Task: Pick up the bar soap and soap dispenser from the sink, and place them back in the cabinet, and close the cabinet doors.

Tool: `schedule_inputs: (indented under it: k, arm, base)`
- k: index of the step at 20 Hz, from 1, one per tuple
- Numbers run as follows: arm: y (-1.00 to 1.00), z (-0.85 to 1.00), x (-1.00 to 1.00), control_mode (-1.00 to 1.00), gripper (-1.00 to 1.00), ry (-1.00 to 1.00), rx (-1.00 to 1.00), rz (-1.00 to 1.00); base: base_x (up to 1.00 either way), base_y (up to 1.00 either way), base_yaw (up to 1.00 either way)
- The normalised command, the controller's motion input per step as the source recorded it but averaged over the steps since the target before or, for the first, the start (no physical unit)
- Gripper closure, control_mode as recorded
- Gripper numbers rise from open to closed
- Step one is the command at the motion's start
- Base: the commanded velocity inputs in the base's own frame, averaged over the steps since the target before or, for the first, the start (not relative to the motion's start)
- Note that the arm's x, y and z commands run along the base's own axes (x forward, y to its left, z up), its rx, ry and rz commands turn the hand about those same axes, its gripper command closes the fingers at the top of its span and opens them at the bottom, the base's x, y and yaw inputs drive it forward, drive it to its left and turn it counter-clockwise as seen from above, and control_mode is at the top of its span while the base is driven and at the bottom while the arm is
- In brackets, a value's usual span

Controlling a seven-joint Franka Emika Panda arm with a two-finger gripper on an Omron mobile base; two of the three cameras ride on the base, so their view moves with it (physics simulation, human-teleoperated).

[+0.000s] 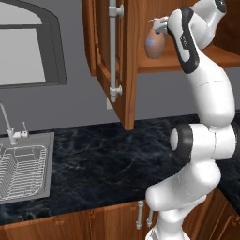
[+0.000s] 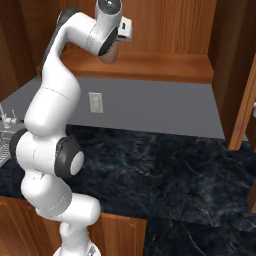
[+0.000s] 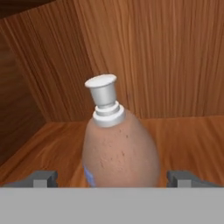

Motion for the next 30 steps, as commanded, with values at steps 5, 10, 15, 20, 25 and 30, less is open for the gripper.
schedule_inputs:
  k: [5, 10, 15, 20, 25, 30]
  arm:
    - [-0.02, 0.00, -0.24, -1.00, -1.00, -0.11, 0.02, 0.00]
    - [-0.07, 0.08, -0.30, -1.00, -1.00, 0.01, 0.00, 0.00]
    - [-0.07, 0.11, -0.39, -1.00, -1.00, 0.04, 0.00, 0.00]
    - [-0.06, -0.02, -0.44, -1.00, -1.00, 0.00, 0.00, 0.00]
    - [-0.08, -0.10, -0.49, -1.00, -1.00, 0.00, 0.00, 0.00]
    - [-0.02, -0.22, -0.48, -1.00, -1.00, 0.00, -0.01, 0.00]
  base:
    - [0.00, 0.00, 0.00]
    - [0.00, 0.00, 0.00]
    - [0.00, 0.00, 0.00]
    - [0.00, 0.00, 0.00]
    - [0.00, 0.00, 0.00]
    - [0.00, 0.00, 0.00]
